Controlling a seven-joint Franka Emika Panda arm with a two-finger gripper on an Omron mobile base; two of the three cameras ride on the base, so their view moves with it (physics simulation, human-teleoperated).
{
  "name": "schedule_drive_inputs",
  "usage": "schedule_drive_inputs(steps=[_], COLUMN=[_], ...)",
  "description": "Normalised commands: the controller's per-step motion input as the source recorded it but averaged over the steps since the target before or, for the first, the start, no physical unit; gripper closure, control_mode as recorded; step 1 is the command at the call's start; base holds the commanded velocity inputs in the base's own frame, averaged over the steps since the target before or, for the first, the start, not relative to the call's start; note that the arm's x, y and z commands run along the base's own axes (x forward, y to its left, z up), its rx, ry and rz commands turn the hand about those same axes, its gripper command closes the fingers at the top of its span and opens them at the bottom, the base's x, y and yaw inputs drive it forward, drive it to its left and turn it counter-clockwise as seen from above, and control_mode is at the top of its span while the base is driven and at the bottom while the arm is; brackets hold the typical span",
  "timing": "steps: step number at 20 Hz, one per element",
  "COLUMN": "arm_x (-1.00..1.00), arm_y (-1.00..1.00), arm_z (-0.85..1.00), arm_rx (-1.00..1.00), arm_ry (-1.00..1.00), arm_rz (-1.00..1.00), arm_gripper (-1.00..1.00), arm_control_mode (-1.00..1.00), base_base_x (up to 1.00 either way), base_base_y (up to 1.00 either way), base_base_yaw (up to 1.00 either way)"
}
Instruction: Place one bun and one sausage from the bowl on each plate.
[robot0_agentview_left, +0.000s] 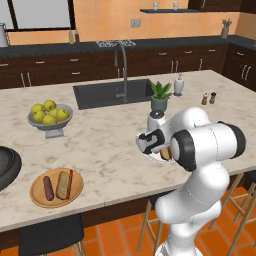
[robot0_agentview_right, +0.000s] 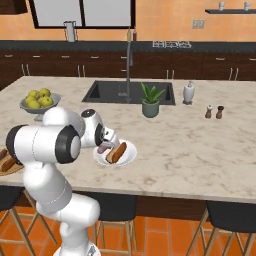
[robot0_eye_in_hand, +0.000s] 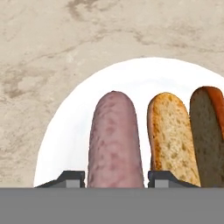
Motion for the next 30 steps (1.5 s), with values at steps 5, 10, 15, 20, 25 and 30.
schedule_drive_inputs(steps=[5,10,15,20,25,30], arm_x=[0.12,0.01,0.00,-0.13,-0.80,-0.86], arm_y=[-0.10,0.00,-0.06,0.00,0.16,0.08], arm_z=[-0.09,0.00,0.00,0.56,0.99,1.00], arm_rx=[0.00,0.00,0.00,0.00,-0.01,-0.01], arm_ry=[-0.06,-0.02,0.00,0.00,-0.18,-0.09], arm_rz=[0.00,0.00,0.00,0.00,0.04,0.13], arm_gripper=[-1.00,-1.00,-1.00,-1.00,-1.00,-1.00], arm_control_mode=[-1.00,-1.00,-1.00,-1.00,-1.00,-1.00], base_base_x=[0.00,0.00,0.00,0.00,0.00,0.00], base_base_y=[0.00,0.00,0.00,0.00,0.00,0.00], base_base_yaw=[0.00,0.00,0.00,0.00,0.00,0.00])
